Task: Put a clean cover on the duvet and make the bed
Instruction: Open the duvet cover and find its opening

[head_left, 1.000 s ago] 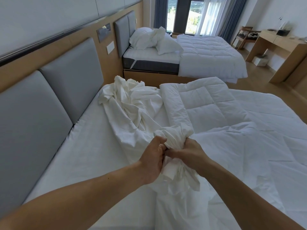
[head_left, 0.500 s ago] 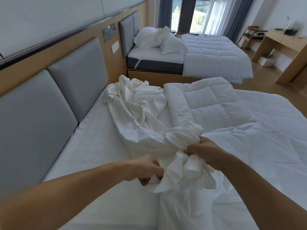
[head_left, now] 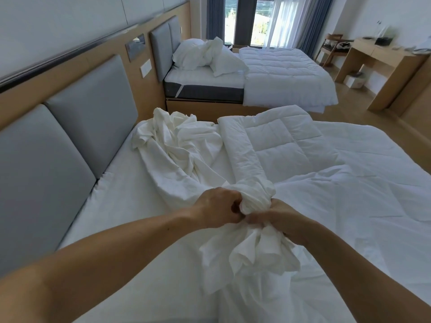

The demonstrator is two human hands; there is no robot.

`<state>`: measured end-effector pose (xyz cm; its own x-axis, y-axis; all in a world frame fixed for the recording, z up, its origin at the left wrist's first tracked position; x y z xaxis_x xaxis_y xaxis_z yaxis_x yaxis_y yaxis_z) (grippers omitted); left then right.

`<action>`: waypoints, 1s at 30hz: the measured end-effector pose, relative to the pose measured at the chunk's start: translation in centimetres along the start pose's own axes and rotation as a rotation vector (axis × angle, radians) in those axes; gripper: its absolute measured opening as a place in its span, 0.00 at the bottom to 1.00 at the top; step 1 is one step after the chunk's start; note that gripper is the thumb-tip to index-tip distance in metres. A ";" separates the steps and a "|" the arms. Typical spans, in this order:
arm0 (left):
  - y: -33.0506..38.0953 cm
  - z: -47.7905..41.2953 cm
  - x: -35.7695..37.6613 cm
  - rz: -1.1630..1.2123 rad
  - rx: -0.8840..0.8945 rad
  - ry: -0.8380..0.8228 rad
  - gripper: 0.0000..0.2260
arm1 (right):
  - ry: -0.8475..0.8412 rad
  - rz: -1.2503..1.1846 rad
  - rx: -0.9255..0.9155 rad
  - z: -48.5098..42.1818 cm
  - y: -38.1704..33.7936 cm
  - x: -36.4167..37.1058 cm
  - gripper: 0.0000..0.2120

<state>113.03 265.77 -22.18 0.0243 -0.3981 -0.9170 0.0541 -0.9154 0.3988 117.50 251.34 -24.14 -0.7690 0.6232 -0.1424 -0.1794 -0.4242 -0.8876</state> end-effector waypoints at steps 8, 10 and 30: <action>2.2 -1.5 -1.8 -0.313 0.535 0.267 0.11 | 0.040 0.267 0.020 0.4 -0.9 -0.9 0.19; 2.6 -1.8 -1.6 -0.343 0.582 0.276 0.10 | 0.029 0.316 0.030 0.5 -1.0 -1.2 0.20; -6.6 10.3 8.2 1.331 -0.978 -0.061 0.24 | 0.184 0.167 -0.021 -0.9 -0.8 -0.4 0.11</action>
<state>102.59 267.94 -32.31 0.5296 -0.8463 0.0575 0.5974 0.4203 0.6829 118.50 252.03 -23.72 -0.6620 0.6552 -0.3638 -0.0448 -0.5191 -0.8535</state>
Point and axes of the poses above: each hand's wrist, its own z-axis away from the middle knuckle, its own x-axis out of the palm, y = z × x, the point moved 6 cm from there along -z, towards the middle knuckle, and after that the axes turned 5 degrees about -x, right-handed, at the moved point
